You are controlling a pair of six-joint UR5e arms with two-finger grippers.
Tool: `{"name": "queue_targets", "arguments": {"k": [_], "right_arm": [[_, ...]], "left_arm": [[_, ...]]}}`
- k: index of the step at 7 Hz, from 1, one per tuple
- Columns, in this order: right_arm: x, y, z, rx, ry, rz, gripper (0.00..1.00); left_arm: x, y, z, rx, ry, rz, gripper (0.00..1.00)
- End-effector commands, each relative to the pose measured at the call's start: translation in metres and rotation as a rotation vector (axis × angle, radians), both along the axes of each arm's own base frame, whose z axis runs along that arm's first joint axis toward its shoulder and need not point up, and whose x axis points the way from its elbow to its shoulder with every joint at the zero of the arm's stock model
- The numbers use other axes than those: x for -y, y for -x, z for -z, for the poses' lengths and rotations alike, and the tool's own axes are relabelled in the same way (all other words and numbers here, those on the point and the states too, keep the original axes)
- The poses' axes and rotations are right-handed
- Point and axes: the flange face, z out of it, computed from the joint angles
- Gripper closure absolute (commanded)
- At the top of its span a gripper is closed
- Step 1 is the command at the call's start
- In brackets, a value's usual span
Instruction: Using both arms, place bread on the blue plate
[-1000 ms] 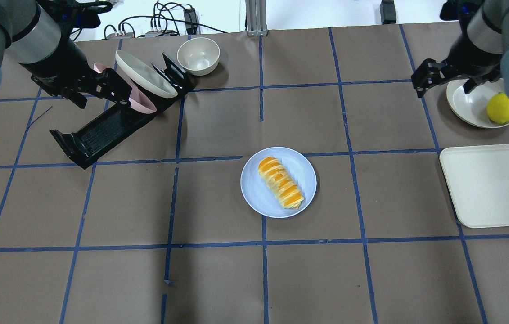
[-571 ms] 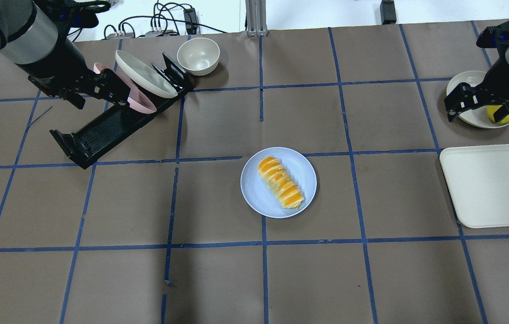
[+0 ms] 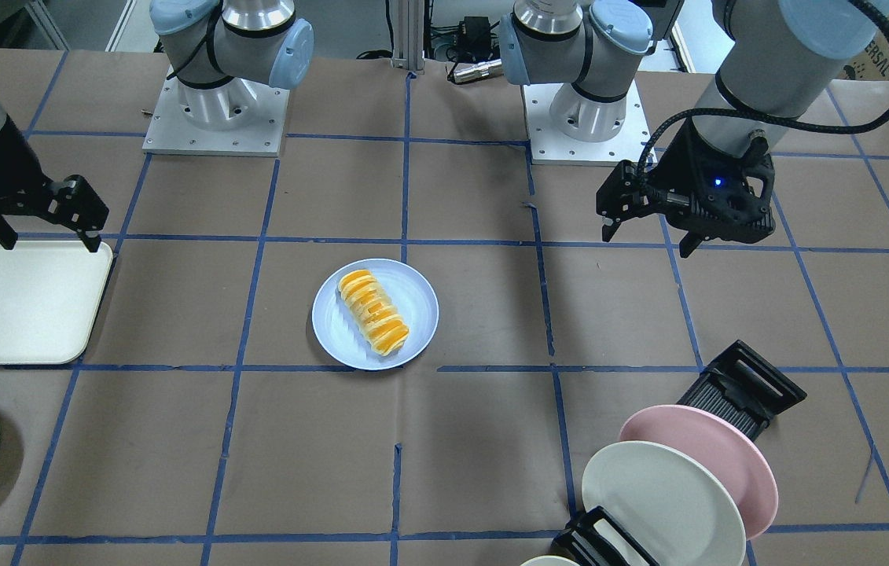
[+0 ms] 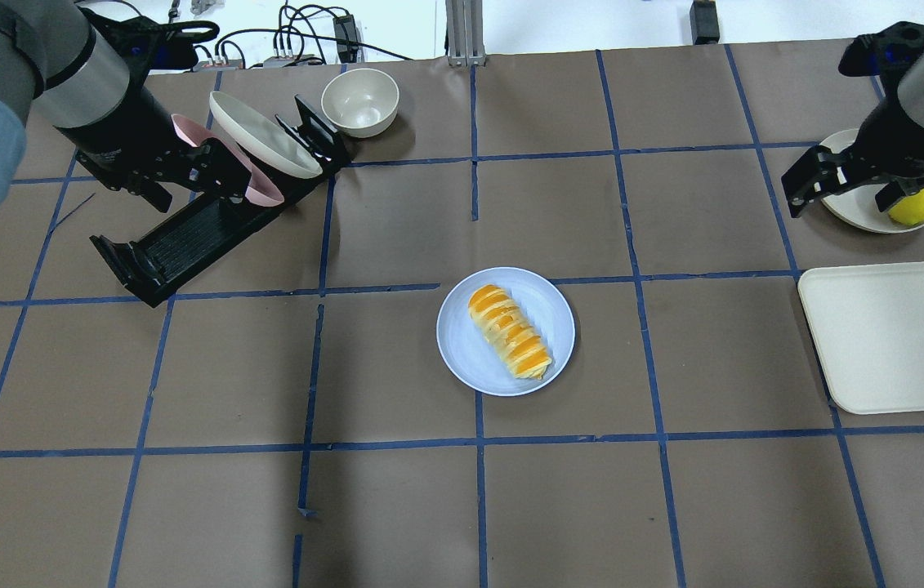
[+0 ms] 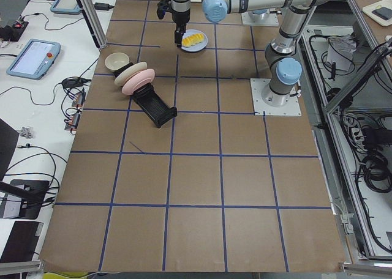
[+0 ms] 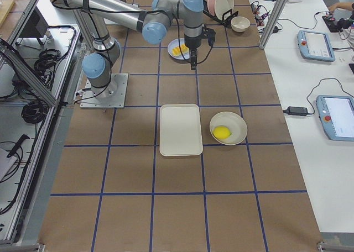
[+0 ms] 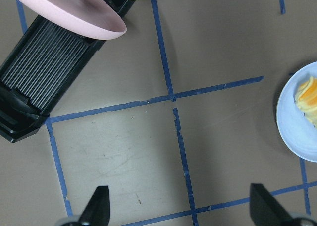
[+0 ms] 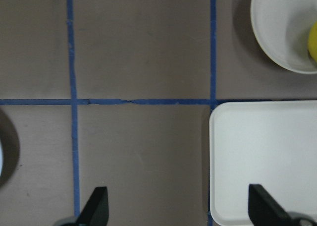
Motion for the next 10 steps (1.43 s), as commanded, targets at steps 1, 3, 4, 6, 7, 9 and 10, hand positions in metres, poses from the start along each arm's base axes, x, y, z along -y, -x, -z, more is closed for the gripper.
{"name": "queue_targets", "arguments": {"k": [1, 3, 4, 6, 7, 9, 10], "right_arm": [[-0.024, -0.091, -0.035, -0.025, 0.069, -0.197, 0.00], [-0.030, -0.135, -0.076, -0.076, 0.052, -0.287, 0.00], [-0.030, -0.136, -0.081, -0.065, 0.054, -0.287, 0.00], [-0.023, -0.147, -0.076, 0.042, 0.063, -0.295, 0.02], [-0.023, -0.145, -0.073, 0.048, 0.052, -0.230, 0.02], [-0.026, -0.142, -0.069, 0.037, 0.010, -0.214, 0.01], [-0.028, -0.140, -0.068, 0.022, -0.014, -0.207, 0.01]], "left_arm": [[-0.014, 0.004, -0.016, 0.006, 0.031, 0.006, 0.00], [-0.014, 0.002, -0.012, 0.009, 0.023, 0.003, 0.00], [-0.010, 0.000, -0.016, 0.007, 0.031, 0.002, 0.00], [-0.024, 0.004, -0.014, 0.010, 0.014, 0.003, 0.00], [-0.026, 0.004, -0.014, 0.014, 0.012, 0.003, 0.00], [-0.026, 0.002, -0.014, 0.049, 0.009, 0.003, 0.00], [-0.026, 0.002, -0.013, 0.049, 0.009, 0.003, 0.00]]}}
